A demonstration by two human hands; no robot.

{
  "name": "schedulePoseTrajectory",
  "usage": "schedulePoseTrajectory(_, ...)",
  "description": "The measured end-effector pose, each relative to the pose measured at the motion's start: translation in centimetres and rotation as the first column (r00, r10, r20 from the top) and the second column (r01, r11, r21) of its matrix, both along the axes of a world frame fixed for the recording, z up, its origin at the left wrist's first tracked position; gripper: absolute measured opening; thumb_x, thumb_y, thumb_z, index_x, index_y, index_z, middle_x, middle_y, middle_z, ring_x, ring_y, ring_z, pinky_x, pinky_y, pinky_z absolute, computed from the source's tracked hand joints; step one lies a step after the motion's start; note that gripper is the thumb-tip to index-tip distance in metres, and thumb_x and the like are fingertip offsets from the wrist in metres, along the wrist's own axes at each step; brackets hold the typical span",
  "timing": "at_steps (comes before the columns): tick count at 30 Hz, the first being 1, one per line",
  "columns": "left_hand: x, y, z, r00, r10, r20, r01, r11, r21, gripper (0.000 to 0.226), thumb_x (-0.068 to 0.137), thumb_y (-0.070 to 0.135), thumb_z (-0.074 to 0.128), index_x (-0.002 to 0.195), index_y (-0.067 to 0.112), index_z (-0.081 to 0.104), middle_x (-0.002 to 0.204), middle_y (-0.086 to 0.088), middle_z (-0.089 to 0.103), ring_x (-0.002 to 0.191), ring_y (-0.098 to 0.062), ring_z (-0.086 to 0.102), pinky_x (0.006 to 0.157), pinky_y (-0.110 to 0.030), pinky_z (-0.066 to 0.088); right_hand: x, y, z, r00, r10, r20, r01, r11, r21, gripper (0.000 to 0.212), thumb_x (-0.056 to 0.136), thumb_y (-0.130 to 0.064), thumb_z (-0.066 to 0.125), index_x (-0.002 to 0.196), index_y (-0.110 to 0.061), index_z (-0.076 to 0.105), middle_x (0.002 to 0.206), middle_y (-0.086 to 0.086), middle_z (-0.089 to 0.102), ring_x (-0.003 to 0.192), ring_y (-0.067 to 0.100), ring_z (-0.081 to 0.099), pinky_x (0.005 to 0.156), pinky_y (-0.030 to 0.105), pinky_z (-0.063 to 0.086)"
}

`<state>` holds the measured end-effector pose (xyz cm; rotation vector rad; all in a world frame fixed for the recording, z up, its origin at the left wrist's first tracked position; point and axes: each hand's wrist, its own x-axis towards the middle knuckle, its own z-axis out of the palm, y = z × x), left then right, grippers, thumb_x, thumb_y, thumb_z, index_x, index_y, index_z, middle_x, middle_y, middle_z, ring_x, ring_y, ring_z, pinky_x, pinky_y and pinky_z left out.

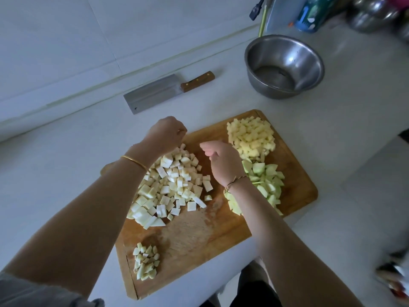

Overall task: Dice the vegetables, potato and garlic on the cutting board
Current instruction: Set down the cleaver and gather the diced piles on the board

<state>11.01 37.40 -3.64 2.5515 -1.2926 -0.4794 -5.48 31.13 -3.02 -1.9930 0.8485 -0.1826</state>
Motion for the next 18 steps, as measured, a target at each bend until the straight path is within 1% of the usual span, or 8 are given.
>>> schedulePoseTrajectory(1,-0.8,-0.4,0.4,1.0,0.012,0.019,-0.01,0.998,-0.067,0.028,0.096,0.012,0.044,0.105,0.004,0.07,0.11,-0.011,0.061,0.1,-0.025,0.057,0.08,-0.033,0.044,-1.1,-0.9,0.5,0.998,-0.034,0.044,0.035,0.999,-0.019,0.047,0.093,0.008,0.03,0.124,-0.008,0.061,0.124,0.006,0.063,0.112,0.013,0.059,0.101,0.024,0.044)
schedulePoseTrajectory(4,-4.7,-1.8,1.8,0.999,0.004,-0.044,-0.015,0.963,-0.271,0.026,0.097,0.013,0.046,0.109,0.008,0.068,0.11,-0.006,0.059,0.102,-0.02,0.056,0.081,-0.022,0.039,-5.2,-4.5,1.2,0.979,-0.18,0.096,0.19,0.976,-0.107,0.042,0.093,0.007,0.034,0.113,-0.009,0.067,0.111,0.003,0.068,0.101,0.011,0.063,0.093,0.029,0.052)
schedulePoseTrajectory(6,-8.0,-2.9,2.0,0.994,-0.037,-0.102,0.009,0.963,-0.27,0.025,0.097,0.01,0.043,0.108,0.005,0.065,0.106,-0.006,0.057,0.1,-0.021,0.056,0.076,-0.017,0.035,-7.8,-6.9,0.8,0.963,-0.266,0.039,0.268,0.944,-0.19,0.039,0.093,0.004,0.037,0.107,-0.011,0.07,0.107,0.003,0.07,0.098,0.013,0.064,0.09,0.03,0.053)
schedulePoseTrajectory(8,-11.2,-3.8,1.2,0.986,-0.027,-0.164,-0.009,0.978,-0.211,0.028,0.098,0.009,0.04,0.116,0.006,0.062,0.116,-0.007,0.053,0.107,-0.021,0.053,0.08,-0.016,0.035,-9.8,-8.6,-0.2,0.948,-0.307,-0.081,0.28,0.929,-0.241,0.034,0.093,0.003,0.04,0.102,-0.011,0.071,0.107,0.004,0.07,0.1,0.018,0.063,0.087,0.024,0.047)
schedulePoseTrajectory(10,-13.9,-4.5,-0.2,0.972,0.041,-0.229,-0.076,0.986,-0.149,0.03,0.098,0.011,0.04,0.122,0.009,0.058,0.128,-0.008,0.047,0.116,-0.022,0.05,0.091,-0.021,0.039,-10.9,-9.6,-1.3,0.943,-0.277,-0.187,0.232,0.945,-0.23,0.03,0.094,0.0,0.043,0.101,-0.01,0.071,0.109,0.004,0.07,0.104,0.02,0.062,0.084,0.02,0.041)
schedulePoseTrajectory(12,-15.7,-4.7,-1.3,0.964,0.114,-0.242,-0.139,0.986,-0.09,0.028,0.098,0.016,0.04,0.122,0.01,0.054,0.13,-0.009,0.044,0.121,-0.026,0.044,0.098,-0.032,0.04,-11.4,-9.9,-2.2,0.958,-0.192,-0.213,0.15,0.969,-0.198,0.025,0.096,-0.007,0.046,0.102,-0.008,0.071,0.108,0.004,0.069,0.102,0.02,0.062,0.079,0.021,0.042)
schedulePoseTrajectory(15,-17.2,-4.9,-1.8,0.954,0.204,-0.218,-0.223,0.973,-0.065,0.031,0.098,0.023,0.044,0.127,0.013,0.049,0.135,-0.009,0.04,0.127,-0.029,0.034,0.1,-0.034,0.035,-11.3,-10.2,-3.4,0.984,-0.083,-0.159,0.051,0.98,-0.194,0.021,0.095,-0.015,0.052,0.095,-0.004,0.07,0.093,0.006,0.07,0.088,0.021,0.063,0.065,0.025,0.041)
schedulePoseTrajectory(18,-17.8,-5.0,-1.8,0.947,0.253,-0.2,-0.272,0.96,-0.071,0.032,0.097,0.025,0.049,0.126,0.014,0.051,0.137,-0.008,0.041,0.128,-0.027,0.034,0.099,-0.034,0.036,-11.4,-9.8,-5.0,0.998,-0.033,-0.051,0.019,0.966,-0.257,0.03,0.095,-0.029,0.051,0.082,-0.008,0.068,0.067,0.002,0.059,0.067,0.02,0.055,0.066,0.035,0.045)
